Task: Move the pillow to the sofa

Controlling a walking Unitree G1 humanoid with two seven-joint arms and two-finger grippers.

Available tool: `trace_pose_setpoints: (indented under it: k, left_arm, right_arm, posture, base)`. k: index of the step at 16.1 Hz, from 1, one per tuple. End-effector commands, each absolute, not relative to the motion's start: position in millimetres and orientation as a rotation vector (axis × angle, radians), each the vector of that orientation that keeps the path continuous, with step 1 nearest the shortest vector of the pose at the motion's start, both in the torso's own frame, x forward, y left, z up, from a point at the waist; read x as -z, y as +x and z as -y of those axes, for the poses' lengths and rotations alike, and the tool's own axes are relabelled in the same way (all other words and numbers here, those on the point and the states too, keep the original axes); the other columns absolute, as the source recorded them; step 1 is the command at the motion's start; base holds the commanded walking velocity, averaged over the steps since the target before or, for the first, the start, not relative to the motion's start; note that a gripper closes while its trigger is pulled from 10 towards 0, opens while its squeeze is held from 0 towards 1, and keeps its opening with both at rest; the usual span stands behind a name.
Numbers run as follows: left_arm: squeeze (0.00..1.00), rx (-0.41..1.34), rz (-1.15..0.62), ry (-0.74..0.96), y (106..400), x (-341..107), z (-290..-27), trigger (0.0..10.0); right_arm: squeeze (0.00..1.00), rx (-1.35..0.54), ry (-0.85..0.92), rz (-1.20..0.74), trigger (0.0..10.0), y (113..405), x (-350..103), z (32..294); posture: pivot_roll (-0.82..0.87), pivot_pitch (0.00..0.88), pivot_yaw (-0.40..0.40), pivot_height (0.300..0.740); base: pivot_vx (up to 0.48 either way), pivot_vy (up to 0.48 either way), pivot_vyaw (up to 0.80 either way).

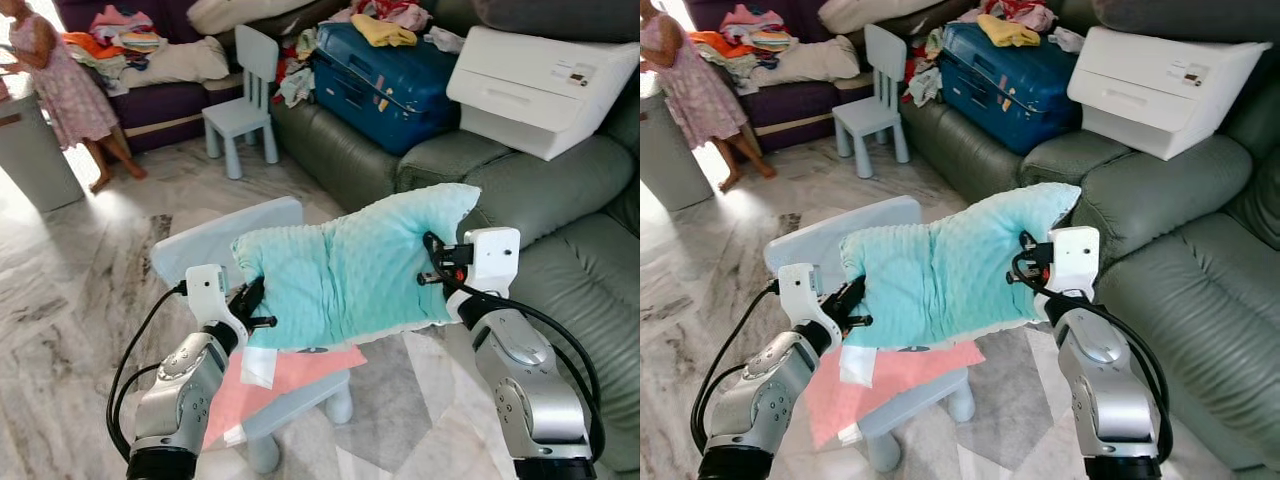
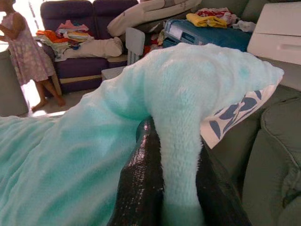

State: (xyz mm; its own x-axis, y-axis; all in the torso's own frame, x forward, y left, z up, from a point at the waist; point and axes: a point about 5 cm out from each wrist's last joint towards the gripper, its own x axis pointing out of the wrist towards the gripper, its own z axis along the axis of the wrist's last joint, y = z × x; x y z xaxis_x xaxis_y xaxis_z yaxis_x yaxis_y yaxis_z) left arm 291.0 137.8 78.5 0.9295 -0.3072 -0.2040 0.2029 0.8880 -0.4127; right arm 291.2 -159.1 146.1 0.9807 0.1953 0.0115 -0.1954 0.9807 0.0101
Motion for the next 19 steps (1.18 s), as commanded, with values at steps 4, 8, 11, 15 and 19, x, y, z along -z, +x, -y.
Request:
trace_pose_setpoints:
  k: [4,8,11,15,19]
  left_arm:
    - [0.0,0.28,-0.242,-0.402,292.9,-84.9,-137.1,10.0]
    - [0.0,0.29,-0.243,-0.404,292.7,-85.1,-135.8,10.0]
    - [0.0,0.293,-0.247,-0.406,291.8,-84.4,-135.1,10.0]
    - [0.0,0.305,-0.249,-0.407,291.0,-83.6,-133.8,10.0]
    - [0.0,0.308,-0.25,-0.409,291.3,-83.7,-133.5,10.0]
  right_arm:
    - [0.0,-0.211,0.016,0.045,10.0,290.8,-154.2,157.0]
    - [0.0,-0.212,0.014,0.043,10.0,290.6,-154.5,157.6]
    - [0.0,-0.212,0.015,0.038,10.0,290.3,-154.3,157.5]
    - [0.0,-0.212,0.016,0.037,10.0,290.1,-154.1,157.4]
    - [0.0,-0.212,0.02,0.034,10.0,290.1,-153.8,157.1]
  posture:
    - [-0.17,0.0,0.014,0.74]
    - [-0.17,0.0,0.013,0.74]
    - [-0.17,0.0,0.011,0.74]
    - [-0.17,0.0,0.012,0.74]
    - [-0.17,0.0,0.012,0.74]
  base:
    - [0.0,0.0,-0.62]
    - [0.0,0.0,-0.65]
    - [0.0,0.0,-0.8]
    - [0.0,0.0,-0.8]
    - [0.0,0.0,-0.8]
